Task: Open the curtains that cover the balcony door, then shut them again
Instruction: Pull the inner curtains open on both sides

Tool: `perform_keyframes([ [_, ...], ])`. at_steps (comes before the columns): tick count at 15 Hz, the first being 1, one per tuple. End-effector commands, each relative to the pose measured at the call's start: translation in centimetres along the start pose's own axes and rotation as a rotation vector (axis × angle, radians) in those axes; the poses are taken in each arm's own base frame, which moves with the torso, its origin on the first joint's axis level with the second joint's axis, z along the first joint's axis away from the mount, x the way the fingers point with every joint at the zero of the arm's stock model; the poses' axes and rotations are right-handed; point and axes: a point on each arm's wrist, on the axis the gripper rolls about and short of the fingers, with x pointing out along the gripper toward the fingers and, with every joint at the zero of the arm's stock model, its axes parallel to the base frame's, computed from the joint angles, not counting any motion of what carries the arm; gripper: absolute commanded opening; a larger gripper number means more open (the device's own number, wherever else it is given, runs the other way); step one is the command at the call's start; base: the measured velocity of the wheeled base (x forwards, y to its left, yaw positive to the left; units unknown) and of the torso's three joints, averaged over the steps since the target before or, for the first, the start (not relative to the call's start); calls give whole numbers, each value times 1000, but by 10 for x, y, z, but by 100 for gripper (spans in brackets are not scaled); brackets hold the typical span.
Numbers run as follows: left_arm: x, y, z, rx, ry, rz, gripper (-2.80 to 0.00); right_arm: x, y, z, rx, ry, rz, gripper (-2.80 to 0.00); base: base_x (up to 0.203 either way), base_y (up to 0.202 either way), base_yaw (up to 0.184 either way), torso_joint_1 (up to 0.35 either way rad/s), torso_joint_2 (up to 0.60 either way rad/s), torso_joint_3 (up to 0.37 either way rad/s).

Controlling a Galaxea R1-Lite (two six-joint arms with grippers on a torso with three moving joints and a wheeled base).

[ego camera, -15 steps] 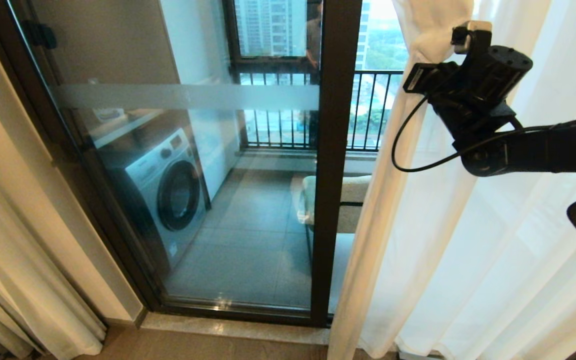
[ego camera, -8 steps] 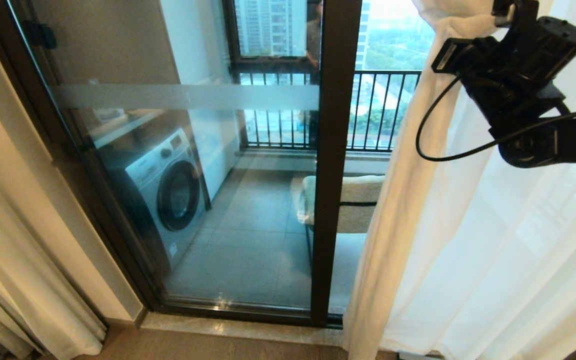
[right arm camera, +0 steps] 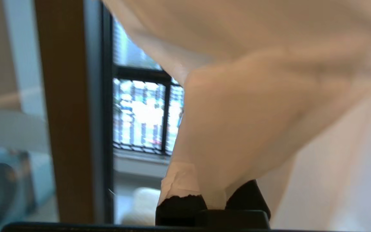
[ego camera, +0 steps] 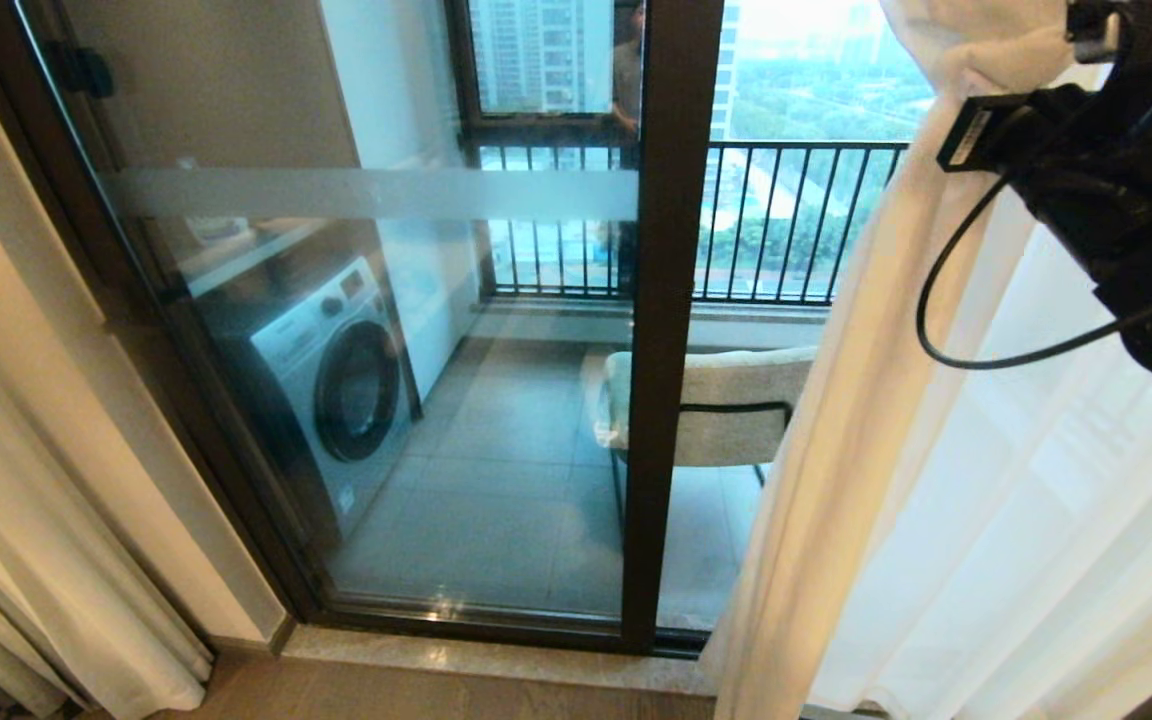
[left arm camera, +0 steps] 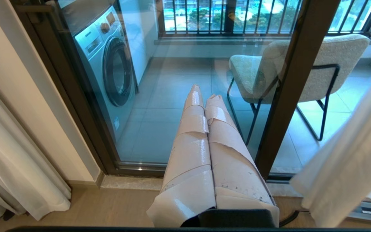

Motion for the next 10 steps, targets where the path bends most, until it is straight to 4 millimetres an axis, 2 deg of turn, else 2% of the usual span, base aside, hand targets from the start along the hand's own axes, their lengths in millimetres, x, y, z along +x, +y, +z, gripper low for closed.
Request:
perform_keyframes([
  [1, 0, 0, 0, -1, -1, 0, -280, -26, -14, 17, -31, 10, -24, -280, 0, 0, 0, 0, 0, 0],
  [3, 0, 0, 0, 0, -1, 0, -280, -43, -20, 20, -46, 32, -31, -280, 0, 0, 0, 0, 0, 0],
  [6, 0, 0, 0, -1, -1, 0, -280, -52, -35, 27, -71, 31, -76, -280, 0, 0, 0, 0, 0, 0],
  [10, 0, 0, 0, 0, -1, 0, -280, -71, -43, 22, -120, 78, -92, -280, 0, 0, 0, 0, 0, 0],
])
